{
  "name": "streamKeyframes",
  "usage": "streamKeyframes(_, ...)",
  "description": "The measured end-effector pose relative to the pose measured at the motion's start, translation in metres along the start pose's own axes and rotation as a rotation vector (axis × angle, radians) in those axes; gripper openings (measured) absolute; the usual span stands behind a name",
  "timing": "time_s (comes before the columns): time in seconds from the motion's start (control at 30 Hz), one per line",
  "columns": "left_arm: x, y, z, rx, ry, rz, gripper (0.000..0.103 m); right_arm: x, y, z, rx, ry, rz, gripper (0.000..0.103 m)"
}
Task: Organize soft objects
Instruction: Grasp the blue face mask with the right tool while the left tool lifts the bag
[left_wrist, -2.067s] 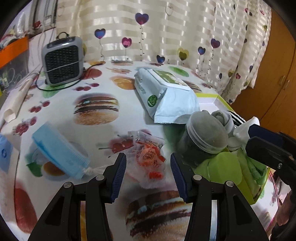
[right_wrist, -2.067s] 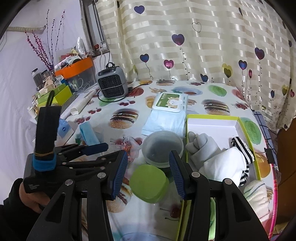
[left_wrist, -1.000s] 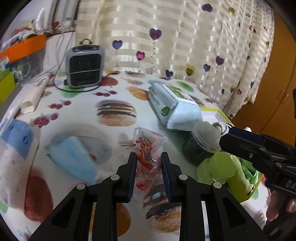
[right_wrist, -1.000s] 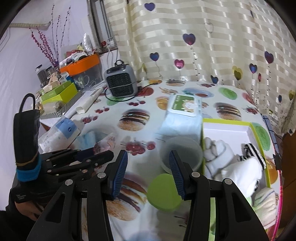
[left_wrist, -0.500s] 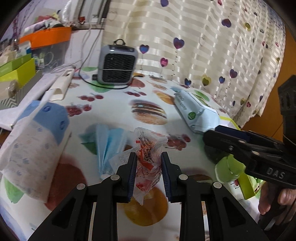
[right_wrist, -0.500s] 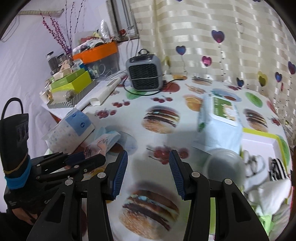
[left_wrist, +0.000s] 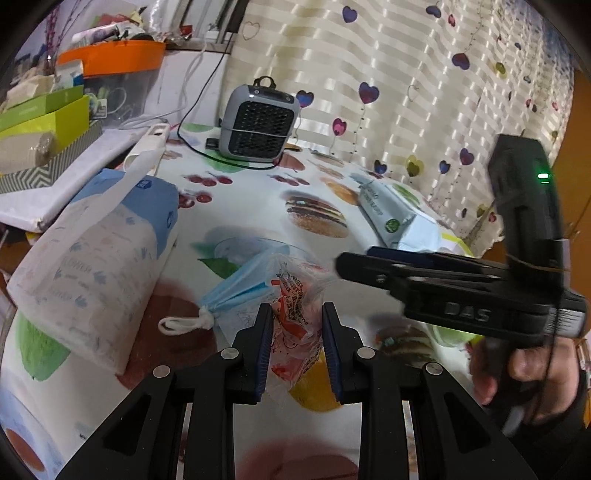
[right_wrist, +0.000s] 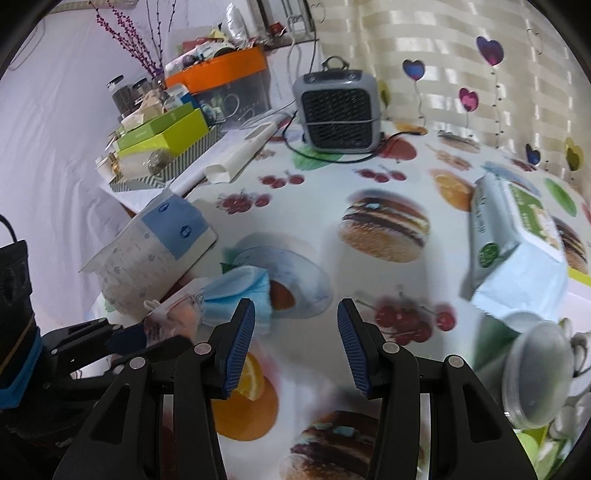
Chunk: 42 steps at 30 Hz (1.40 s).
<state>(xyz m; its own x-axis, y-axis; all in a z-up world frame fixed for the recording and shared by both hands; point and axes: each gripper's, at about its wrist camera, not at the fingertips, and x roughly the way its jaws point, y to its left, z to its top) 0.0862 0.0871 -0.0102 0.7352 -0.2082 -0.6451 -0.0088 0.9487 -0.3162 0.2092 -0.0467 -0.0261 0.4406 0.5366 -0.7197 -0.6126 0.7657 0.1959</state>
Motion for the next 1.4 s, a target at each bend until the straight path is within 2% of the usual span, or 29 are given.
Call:
streamKeyframes(0.27, -0.017, 0.001, -0.008, 0.000, -0.008, -0.021, 0.024, 0.012, 0.011, -0.001, -0.023, 0.025, 0.040, 0.048)
streamKeyframes(0.43, -0.025, 0.013, -0.011, -0.023, -0.014, 0.011, 0.024, 0.022, 0.022, 0.003, -0.038, 0.032, 0.066, 0.048)
streamKeyframes(0.67, -0.032, 0.025, -0.012, -0.042, -0.025, 0.034, 0.024, 0.040, 0.026, 0.017, 0.010, 0.027, 0.096, 0.048)
streamKeyframes(0.93, -0.031, 0.030, -0.014, -0.050, -0.020, 0.039, 0.024, 0.066, 0.021, 0.016, 0.046, 0.080, 0.057, 0.047)
streamKeyframes(0.97, -0.031, 0.031, -0.014, -0.052, -0.021, 0.040, 0.024, 0.066, 0.022, 0.015, 0.035, 0.079, 0.051, 0.037)
streamKeyframes(1.03, -0.031, 0.032, -0.013, -0.054, -0.020, 0.042, 0.024, 0.067, 0.024, 0.013, 0.021, 0.082, 0.044, 0.022)
streamKeyframes(1.13, -0.030, 0.031, -0.013, -0.051, -0.021, 0.042, 0.024, 0.064, 0.025, 0.012, 0.005, 0.075, 0.030, 0.013)
streamKeyframes(1.4, -0.035, 0.021, -0.012, -0.036, -0.032, 0.041, 0.024, 0.033, 0.019, 0.007, 0.010, 0.004, 0.016, 0.011)
